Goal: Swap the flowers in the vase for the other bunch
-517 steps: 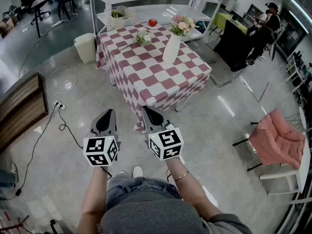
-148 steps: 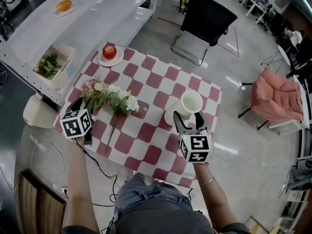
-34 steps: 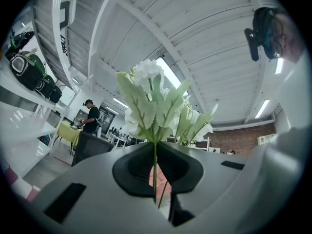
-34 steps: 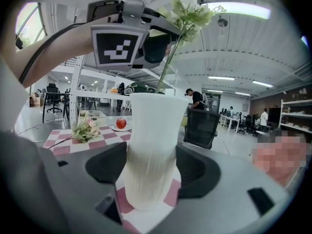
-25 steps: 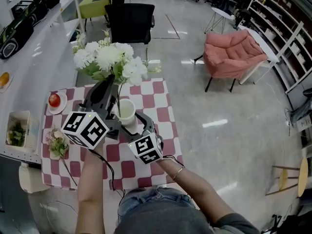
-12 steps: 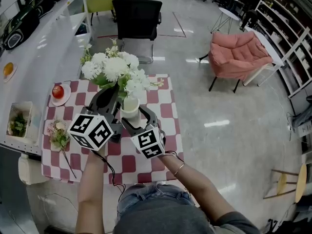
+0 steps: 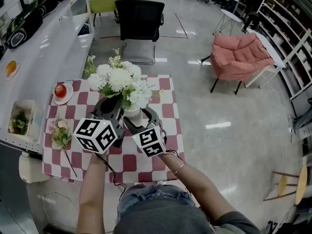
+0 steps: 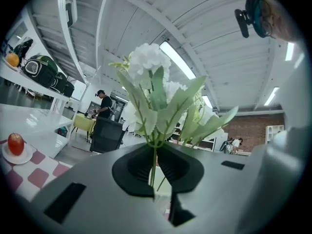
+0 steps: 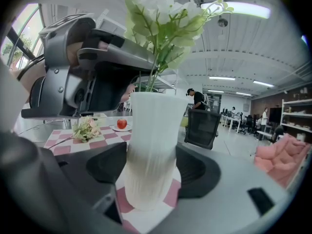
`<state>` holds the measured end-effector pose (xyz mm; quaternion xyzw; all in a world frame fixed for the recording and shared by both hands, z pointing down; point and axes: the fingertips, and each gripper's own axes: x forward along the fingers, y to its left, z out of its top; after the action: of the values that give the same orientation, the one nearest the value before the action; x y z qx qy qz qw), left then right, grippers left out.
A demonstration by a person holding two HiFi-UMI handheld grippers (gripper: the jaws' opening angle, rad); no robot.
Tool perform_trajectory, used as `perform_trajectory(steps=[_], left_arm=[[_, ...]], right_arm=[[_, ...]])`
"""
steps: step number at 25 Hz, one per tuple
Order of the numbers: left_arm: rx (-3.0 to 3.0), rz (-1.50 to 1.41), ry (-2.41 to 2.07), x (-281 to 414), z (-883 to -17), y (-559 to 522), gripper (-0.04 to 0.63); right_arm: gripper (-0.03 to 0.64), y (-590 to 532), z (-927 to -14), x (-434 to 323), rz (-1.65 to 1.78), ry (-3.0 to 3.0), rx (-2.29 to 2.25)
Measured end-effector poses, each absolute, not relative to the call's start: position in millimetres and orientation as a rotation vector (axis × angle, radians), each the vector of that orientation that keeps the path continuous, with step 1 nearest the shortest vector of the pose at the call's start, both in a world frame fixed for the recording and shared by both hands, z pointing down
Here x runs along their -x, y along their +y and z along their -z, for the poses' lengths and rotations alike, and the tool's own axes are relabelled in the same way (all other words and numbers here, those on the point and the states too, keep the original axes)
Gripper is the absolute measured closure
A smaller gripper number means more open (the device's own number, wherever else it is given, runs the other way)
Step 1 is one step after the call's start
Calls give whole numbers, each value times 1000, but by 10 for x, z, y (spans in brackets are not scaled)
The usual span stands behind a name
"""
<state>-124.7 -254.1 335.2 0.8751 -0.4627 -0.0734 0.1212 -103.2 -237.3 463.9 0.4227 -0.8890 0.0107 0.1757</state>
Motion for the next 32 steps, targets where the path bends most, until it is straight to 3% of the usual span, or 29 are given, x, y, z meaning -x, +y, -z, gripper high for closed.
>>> perform_trajectory(steps=[11,32], left_arm=[[-2584,-13,-1385,1221,-3614,-2444,549],[-2632,-218,-1440,1183,-3746,-2285,402]], right_arm=[[295,-2368,-4638,1045,-32,-2527,-1203],[295,-2379,-4641,1032,-44,-2528,-1200]])
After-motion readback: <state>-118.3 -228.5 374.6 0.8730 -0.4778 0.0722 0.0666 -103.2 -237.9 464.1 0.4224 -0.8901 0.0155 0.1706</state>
